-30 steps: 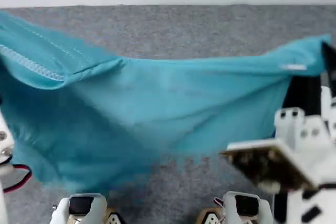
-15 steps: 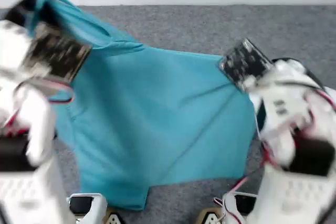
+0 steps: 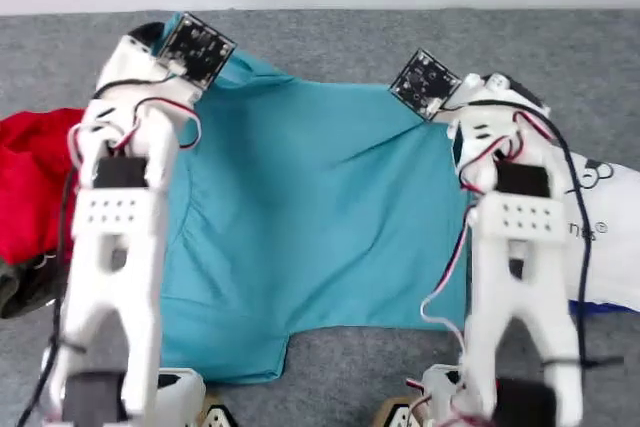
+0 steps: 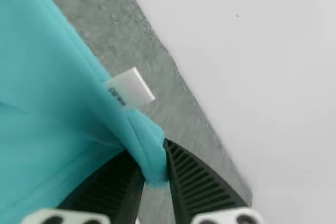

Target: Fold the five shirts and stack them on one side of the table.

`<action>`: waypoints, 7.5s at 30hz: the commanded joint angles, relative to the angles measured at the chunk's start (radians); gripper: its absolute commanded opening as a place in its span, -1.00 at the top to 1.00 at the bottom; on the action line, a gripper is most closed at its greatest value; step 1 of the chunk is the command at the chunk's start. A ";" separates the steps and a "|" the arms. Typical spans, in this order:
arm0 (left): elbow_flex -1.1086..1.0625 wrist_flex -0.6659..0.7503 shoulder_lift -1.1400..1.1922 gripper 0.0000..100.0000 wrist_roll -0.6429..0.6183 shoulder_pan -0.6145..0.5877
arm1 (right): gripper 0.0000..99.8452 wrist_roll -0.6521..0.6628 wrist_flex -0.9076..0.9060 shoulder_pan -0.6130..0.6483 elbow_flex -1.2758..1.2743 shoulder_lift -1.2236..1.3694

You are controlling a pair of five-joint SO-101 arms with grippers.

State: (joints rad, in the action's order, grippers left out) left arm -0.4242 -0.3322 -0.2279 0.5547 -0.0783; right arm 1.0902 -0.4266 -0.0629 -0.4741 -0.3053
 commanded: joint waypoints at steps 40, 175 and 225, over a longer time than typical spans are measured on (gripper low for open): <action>0.825 -0.907 0.394 0.97 0.147 0.044 | 0.98 0.183 -0.348 -0.010 0.474 0.423; -0.001 -0.888 0.147 0.97 -0.275 0.009 | 0.98 -0.667 -1.368 0.151 0.879 0.760; 0.021 -0.965 -0.172 0.97 -0.244 -0.730 | 0.98 -0.818 -1.139 0.831 0.624 0.599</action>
State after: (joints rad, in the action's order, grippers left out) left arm -0.3613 -1.3295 -0.2693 0.3092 -0.7580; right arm 0.2831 -1.5620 0.7595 0.1043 0.3759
